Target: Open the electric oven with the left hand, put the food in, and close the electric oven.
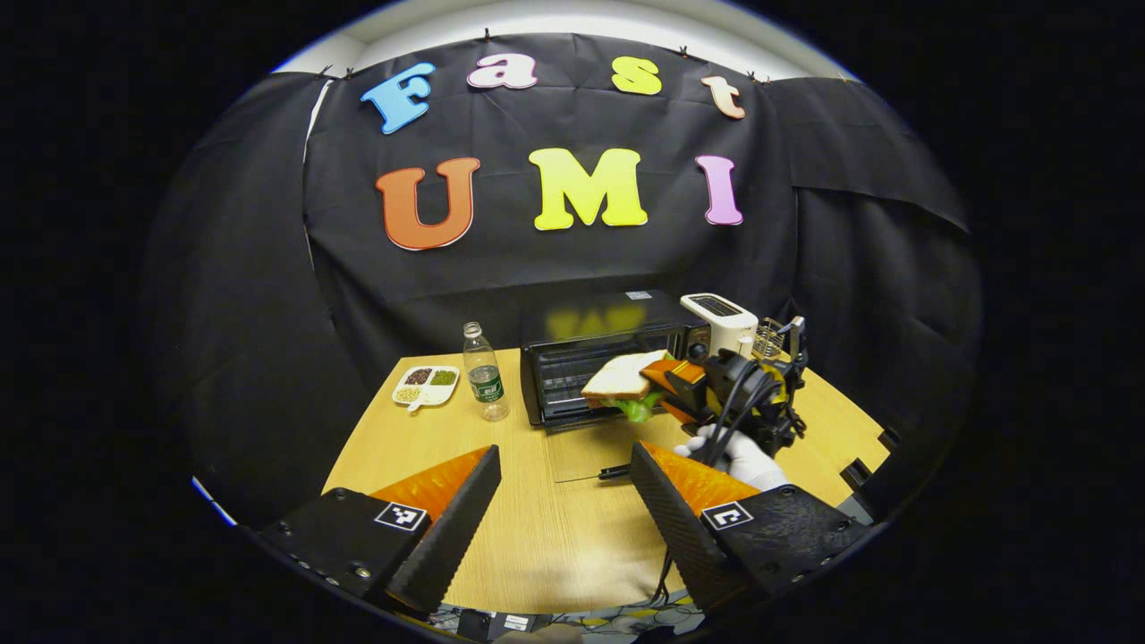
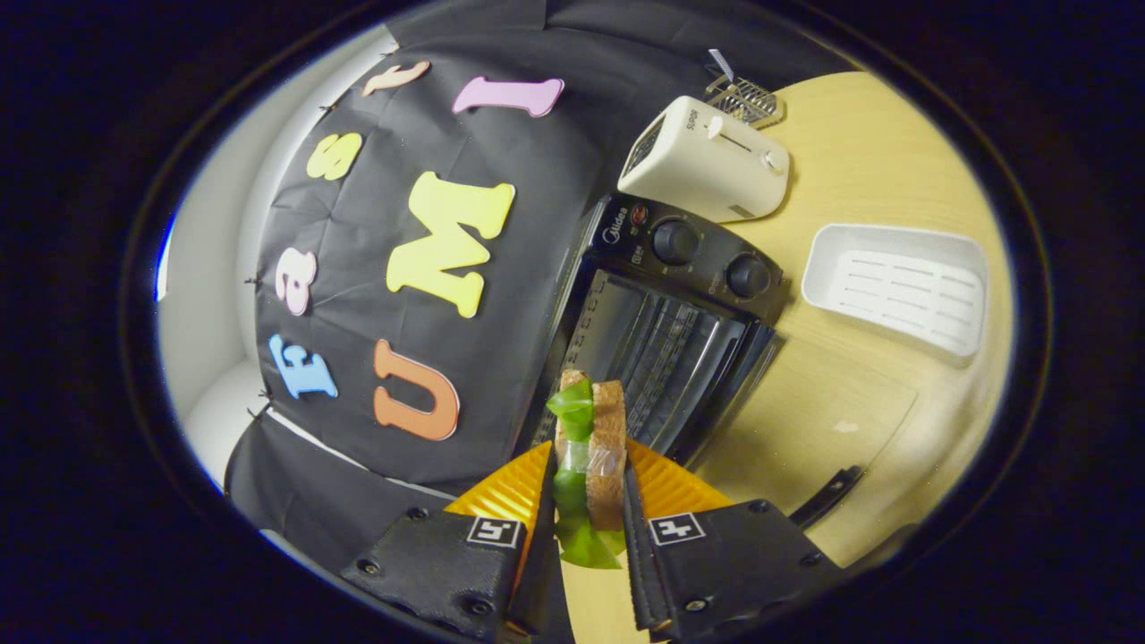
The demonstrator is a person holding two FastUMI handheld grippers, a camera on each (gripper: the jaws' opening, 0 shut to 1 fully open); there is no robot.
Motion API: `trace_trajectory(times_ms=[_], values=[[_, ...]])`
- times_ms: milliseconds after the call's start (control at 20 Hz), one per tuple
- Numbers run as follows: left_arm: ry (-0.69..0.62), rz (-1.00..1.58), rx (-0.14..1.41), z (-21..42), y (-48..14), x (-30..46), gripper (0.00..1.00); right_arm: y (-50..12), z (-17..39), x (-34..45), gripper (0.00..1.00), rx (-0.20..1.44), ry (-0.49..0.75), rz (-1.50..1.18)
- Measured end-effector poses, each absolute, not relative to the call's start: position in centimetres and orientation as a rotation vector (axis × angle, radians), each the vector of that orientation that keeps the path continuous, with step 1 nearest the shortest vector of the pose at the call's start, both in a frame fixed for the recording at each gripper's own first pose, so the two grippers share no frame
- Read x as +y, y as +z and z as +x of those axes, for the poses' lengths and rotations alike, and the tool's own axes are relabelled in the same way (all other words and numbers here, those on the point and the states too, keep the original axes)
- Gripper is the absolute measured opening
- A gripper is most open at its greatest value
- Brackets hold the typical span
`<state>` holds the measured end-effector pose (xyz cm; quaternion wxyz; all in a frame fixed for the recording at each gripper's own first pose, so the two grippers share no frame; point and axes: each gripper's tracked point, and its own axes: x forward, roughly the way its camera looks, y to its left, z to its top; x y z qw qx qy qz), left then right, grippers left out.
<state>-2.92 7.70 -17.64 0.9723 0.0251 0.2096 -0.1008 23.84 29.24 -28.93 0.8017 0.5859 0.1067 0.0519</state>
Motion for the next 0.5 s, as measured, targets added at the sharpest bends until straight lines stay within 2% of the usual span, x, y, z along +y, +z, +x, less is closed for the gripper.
trace_trajectory(times_ms=[300, 500], values=[[-0.211, 0.03, 0.437, -2.7, -18.2, 9.1, 0.96, -29.7, 29.5, 28.4, 0.38, 0.121, -0.036, 1.373], [-0.182, 0.011, 0.449, -2.5, -18.4, 10.7, 0.96, -30.5, 33.3, 29.4, 0.38, 0.132, -0.08, 1.396]])
